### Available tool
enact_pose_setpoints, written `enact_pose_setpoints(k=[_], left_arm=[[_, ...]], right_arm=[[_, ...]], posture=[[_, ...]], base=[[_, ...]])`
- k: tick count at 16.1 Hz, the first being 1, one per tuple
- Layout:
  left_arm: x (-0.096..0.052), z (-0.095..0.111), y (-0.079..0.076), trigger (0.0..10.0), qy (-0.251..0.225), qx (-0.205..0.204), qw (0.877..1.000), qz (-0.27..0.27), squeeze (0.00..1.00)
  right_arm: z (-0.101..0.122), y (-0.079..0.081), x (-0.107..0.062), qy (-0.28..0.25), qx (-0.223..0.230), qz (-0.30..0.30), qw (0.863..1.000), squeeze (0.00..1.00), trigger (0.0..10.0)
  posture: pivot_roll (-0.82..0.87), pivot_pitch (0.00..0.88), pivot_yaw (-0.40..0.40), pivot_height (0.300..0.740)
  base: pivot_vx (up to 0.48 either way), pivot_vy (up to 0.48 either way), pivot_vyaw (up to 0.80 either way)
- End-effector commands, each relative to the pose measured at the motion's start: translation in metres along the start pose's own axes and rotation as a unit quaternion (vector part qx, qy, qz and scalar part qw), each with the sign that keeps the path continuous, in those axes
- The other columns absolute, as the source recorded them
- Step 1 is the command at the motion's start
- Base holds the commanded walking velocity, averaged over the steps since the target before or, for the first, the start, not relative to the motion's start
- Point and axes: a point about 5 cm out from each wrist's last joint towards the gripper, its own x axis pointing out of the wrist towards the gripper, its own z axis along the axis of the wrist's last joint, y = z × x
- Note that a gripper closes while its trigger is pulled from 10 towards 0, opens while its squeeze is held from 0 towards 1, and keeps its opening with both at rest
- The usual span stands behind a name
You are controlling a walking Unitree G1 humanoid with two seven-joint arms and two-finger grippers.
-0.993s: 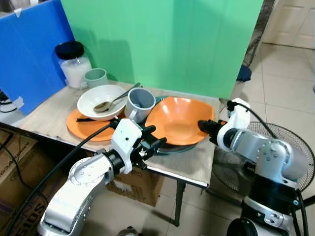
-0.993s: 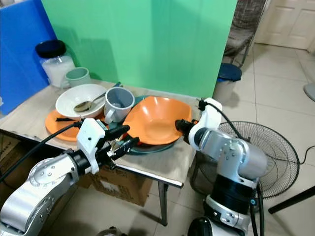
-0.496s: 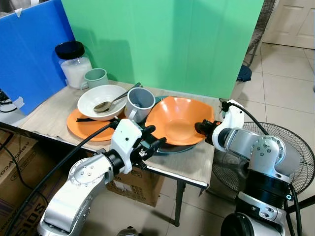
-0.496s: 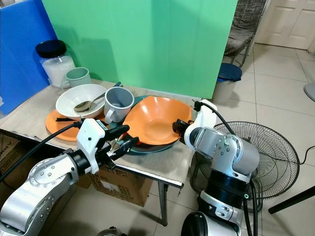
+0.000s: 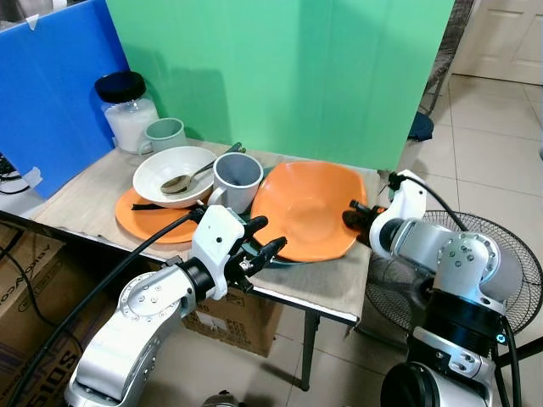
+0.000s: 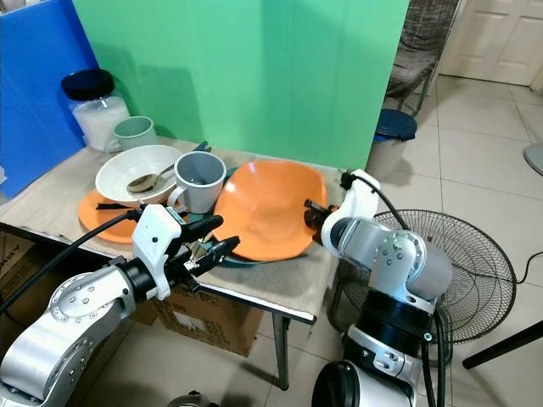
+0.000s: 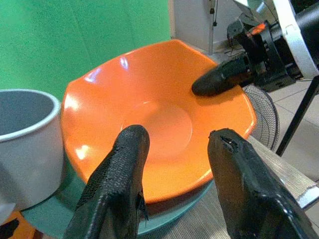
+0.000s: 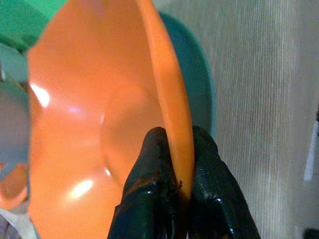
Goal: Setting the table
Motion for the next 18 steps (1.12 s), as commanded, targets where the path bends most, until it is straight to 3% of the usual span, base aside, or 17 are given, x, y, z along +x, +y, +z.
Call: enact_pose_setpoints(k=[1, 6, 7, 8, 10, 12, 13, 14, 15, 16, 17, 18], left_arm=[[0.001, 0.0, 0.001, 10.0, 0.002, 0.009, 1.0, 0.003, 0.0], [0.001, 0.003, 0.004, 10.0, -0.004, 0.011, 1.0, 0.008, 0.0], [0.001, 0.003, 0.004, 10.0, -0.006, 0.011, 1.0, 0.009, 0.0], [0.001, 0.004, 0.005, 10.0, -0.012, 0.009, 1.0, 0.011, 0.0], [0.002, 0.005, 0.005, 10.0, -0.014, 0.008, 1.0, 0.012, 0.0], [0.003, 0.007, 0.008, 10.0, -0.025, 0.008, 0.999, 0.026, 0.0], [0.004, 0.01, 0.011, 10.0, -0.036, 0.008, 0.998, 0.048, 0.0], [0.004, 0.01, 0.011, 10.0, -0.041, 0.008, 0.998, 0.055, 0.0], [0.004, 0.013, 0.013, 10.0, -0.05, 0.009, 0.996, 0.071, 0.0], [0.004, 0.017, 0.017, 10.0, -0.07, 0.009, 0.991, 0.115, 0.0], [0.004, 0.019, 0.018, 10.0, -0.076, 0.009, 0.989, 0.126, 0.0], [0.004, 0.022, 0.019, 10.0, -0.085, 0.009, 0.986, 0.142, 0.0]], right_arm=[[0.001, 0.006, 0.002, -0.003, 0.009, -0.001, 1.0, 0.0, 0.0], [0.027, 0.012, -0.012, -0.092, 0.025, 0.041, 0.995, 0.0, 0.0], [0.036, 0.009, -0.017, -0.123, 0.019, 0.037, 0.992, 0.0, 0.0], [0.047, 0.01, -0.028, -0.166, 0.023, 0.07, 0.983, 0.0, 0.0], [0.05, 0.012, -0.034, -0.178, 0.017, 0.092, 0.98, 0.0, 0.0], [0.053, 0.016, -0.05, -0.233, -0.017, 0.122, 0.965, 0.0, 0.0], [0.058, 0.016, -0.063, -0.293, -0.038, 0.13, 0.946, 0.0, 0.0], [0.057, 0.016, -0.065, -0.293, -0.041, 0.135, 0.946, 0.0, 3.3], [0.055, 0.017, -0.068, -0.299, -0.078, 0.127, 0.943, 0.0, 10.0], [0.051, 0.016, -0.072, -0.322, -0.144, 0.09, 0.931, 0.0, 10.0], [0.049, 0.017, -0.073, -0.329, -0.161, 0.081, 0.927, 0.0, 10.0], [0.045, 0.015, -0.077, -0.352, -0.195, 0.053, 0.914, 0.0, 10.0]], posture=[[0.14, 0.0, 0.043, 0.727], [0.14, 0.0, 0.044, 0.727], [0.14, 0.0, 0.045, 0.727], [0.13, 0.0, 0.05, 0.727], [0.13, 0.0, 0.054, 0.727], [0.13, 0.0, 0.056, 0.727], [0.13, 0.0, 0.057, 0.727], [0.13, 0.0, 0.055, 0.727], [0.13, 0.0, 0.056, 0.727], [0.13, 0.0, 0.054, 0.727], [0.13, 0.0, 0.053, 0.727], [0.13, 0.0, 0.055, 0.727]], base=[[0.0, 0.0, 0.0], [0.0, 0.0, 0.0], [0.0, 0.0, 0.0], [0.0, 0.0, 0.0], [0.0, 0.0, 0.0], [0.0, 0.0, 0.0], [0.0, 0.0, 0.0], [0.0, 0.0, 0.0], [0.0, 0.0, 0.0], [0.0, 0.0, 0.0], [0.0, 0.0, -0.71], [0.0, 0.0, -0.75]])
